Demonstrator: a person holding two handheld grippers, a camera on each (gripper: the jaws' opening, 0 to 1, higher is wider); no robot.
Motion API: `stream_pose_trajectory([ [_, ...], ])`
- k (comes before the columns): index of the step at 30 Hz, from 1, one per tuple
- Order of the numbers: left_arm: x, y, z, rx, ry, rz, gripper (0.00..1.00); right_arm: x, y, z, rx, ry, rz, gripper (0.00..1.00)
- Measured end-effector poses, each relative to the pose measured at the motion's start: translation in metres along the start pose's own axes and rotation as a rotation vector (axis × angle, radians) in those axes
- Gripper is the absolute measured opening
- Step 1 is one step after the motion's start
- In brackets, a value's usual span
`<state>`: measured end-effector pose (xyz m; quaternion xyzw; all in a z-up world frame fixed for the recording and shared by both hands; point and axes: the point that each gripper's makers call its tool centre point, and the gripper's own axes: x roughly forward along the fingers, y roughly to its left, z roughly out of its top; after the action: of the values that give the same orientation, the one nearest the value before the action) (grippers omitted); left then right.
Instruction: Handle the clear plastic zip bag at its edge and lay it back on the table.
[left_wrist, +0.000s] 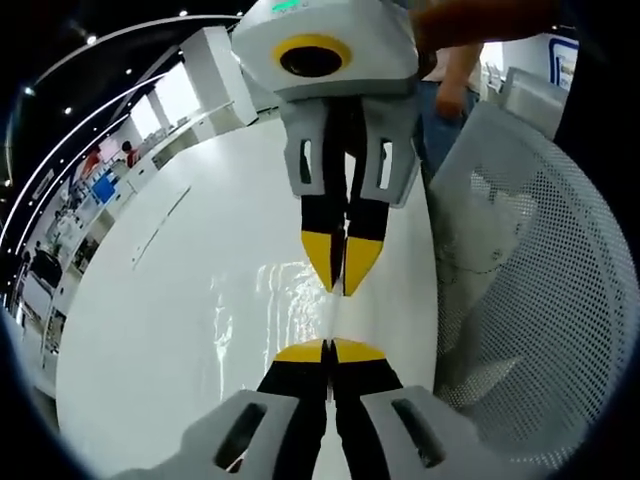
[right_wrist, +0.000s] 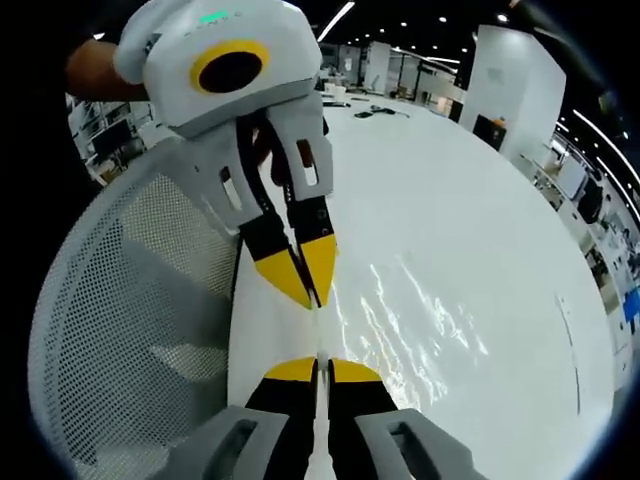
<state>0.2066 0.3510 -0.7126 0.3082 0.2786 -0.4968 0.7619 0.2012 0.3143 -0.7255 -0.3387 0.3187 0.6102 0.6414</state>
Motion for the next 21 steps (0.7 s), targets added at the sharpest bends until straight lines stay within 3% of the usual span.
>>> stream_pose_trajectory([
  [21,-0.003,-0.001,-0.001,-0.01,-0.002,0.002,0.0,-0.01,-0.01,-0.037,0.05,0.046,-0.023,0.0],
])
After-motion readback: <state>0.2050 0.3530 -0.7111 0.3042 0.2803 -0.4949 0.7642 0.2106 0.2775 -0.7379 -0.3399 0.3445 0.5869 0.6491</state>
